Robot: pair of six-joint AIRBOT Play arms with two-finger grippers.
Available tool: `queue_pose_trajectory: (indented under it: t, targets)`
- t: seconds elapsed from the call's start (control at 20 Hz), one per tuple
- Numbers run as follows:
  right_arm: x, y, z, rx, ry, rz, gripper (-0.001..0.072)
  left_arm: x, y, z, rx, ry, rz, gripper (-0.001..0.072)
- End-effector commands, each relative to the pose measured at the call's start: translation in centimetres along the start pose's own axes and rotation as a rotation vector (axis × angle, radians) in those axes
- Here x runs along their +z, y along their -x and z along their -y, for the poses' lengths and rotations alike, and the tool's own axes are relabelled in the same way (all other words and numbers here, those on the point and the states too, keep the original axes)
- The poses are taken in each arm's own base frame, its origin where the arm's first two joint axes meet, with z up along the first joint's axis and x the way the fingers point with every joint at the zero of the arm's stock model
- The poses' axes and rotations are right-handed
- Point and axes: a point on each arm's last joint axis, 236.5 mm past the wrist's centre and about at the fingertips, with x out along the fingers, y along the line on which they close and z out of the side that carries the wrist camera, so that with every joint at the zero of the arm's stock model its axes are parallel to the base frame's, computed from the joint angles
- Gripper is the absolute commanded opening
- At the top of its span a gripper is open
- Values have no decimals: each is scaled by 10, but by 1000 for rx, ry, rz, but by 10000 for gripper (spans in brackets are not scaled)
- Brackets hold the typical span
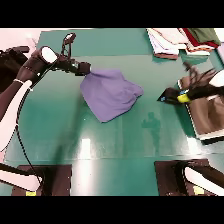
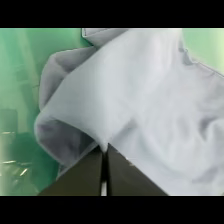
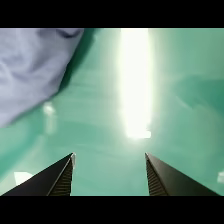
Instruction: Fold the shirts.
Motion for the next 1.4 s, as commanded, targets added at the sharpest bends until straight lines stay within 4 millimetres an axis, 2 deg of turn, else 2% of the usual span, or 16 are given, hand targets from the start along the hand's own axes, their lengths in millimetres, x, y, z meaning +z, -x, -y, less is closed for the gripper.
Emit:
queue_pose_trajectory:
  t: [0.0, 0.3, 0.5, 0.55, 0.6, 0.7, 0.8, 0.85, 0.95, 1.05, 1.1, 1.2, 1.3, 1.35]
  targets:
    - [13, -56, 2, 161, -174, 72, 516, -1, 7, -5, 17, -13, -9, 23]
    - [64, -103, -37, 213, -110, 84, 516, 0, 7, -6, 19, -13, -6, 23]
    - [82, -139, -63, 228, -52, 47, 511, 0, 7, -6, 18, -12, -7, 22]
    - [86, -146, -70, 232, -36, 45, 487, 0, 7, -5, 18, -13, -7, 23]
    - [91, -151, -76, 236, -21, 46, 384, -1, 7, -5, 18, -13, -8, 23]
    - [101, -153, -88, 234, 35, 62, 13, 0, 7, -5, 18, -13, -8, 22]
    - [115, -139, -103, 233, 103, 100, 14, 7, 18, -1, 17, -22, 19, 21]
    - [122, -124, -112, 226, 157, 127, 14, 19, 32, 3, 27, -42, 66, 21]
    - [141, -72, -134, 190, 312, 215, 13, 59, 88, 17, 63, -114, 234, 21]
    - [151, 9, -169, 173, 470, 325, 13, 94, 177, 43, 95, -201, 443, 21]
    - [148, 56, -190, 173, 547, 379, 14, 104, 228, 61, 99, -236, 544, 21]
    - [128, 145, -228, 179, 678, 491, 13, 103, 321, 96, 81, -287, 712, 21]
    - [100, 220, -259, 194, 777, 613, 13, 89, 395, 123, 61, -323, 842, 21]
    - [89, 251, -265, 188, 787, 664, 13, 79, 427, 134, 52, -339, 897, 21]
